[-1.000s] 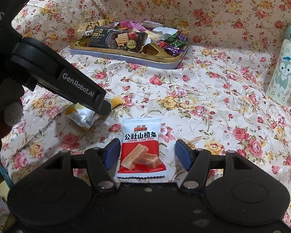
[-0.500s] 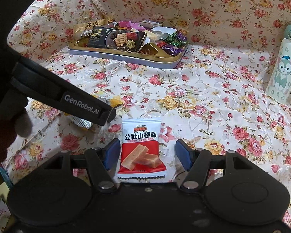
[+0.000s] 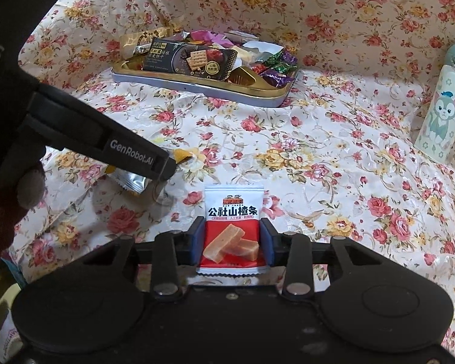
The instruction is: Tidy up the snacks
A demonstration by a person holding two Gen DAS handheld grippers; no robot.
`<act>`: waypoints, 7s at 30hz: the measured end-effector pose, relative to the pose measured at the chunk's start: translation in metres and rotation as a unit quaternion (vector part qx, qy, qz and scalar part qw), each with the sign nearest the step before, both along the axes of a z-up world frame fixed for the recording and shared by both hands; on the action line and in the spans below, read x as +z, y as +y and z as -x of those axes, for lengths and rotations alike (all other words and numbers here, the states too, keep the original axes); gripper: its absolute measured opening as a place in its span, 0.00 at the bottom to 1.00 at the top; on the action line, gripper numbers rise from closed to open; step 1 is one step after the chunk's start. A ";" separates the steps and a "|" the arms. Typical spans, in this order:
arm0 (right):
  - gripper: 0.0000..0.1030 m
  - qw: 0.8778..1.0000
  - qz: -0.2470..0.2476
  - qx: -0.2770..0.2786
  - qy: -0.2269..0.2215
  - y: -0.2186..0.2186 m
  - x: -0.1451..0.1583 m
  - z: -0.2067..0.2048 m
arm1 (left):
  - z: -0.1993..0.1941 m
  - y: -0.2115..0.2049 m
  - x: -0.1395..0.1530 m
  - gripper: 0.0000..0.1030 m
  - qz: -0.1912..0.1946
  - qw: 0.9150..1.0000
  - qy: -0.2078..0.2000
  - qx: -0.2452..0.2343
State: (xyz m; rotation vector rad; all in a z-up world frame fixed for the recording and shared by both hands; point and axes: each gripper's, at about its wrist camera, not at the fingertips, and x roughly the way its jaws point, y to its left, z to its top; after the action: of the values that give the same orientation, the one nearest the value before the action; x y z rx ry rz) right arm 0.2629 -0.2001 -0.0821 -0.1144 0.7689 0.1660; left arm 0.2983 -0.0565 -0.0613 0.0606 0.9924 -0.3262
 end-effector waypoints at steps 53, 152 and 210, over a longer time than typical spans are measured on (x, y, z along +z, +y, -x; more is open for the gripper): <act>0.36 0.980 -0.176 -0.081 -0.043 -0.007 0.092 0.237 | 0.218 0.046 0.081 0.45 0.041 0.999 -0.025 0.019; 0.56 0.991 -0.053 -0.122 0.011 0.001 0.065 0.299 | 0.295 0.043 0.068 0.53 -0.031 0.996 -0.071 0.046; 0.57 0.990 -0.067 -0.123 0.026 0.011 0.052 0.312 | 0.305 0.053 0.064 0.54 -0.014 0.997 -0.043 0.070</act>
State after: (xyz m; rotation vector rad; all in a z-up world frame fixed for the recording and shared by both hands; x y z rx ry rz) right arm -0.0487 -0.1896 -0.0302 0.1131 0.8153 -0.0141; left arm -0.0065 -0.0031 0.0022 0.0302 0.9112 -0.1800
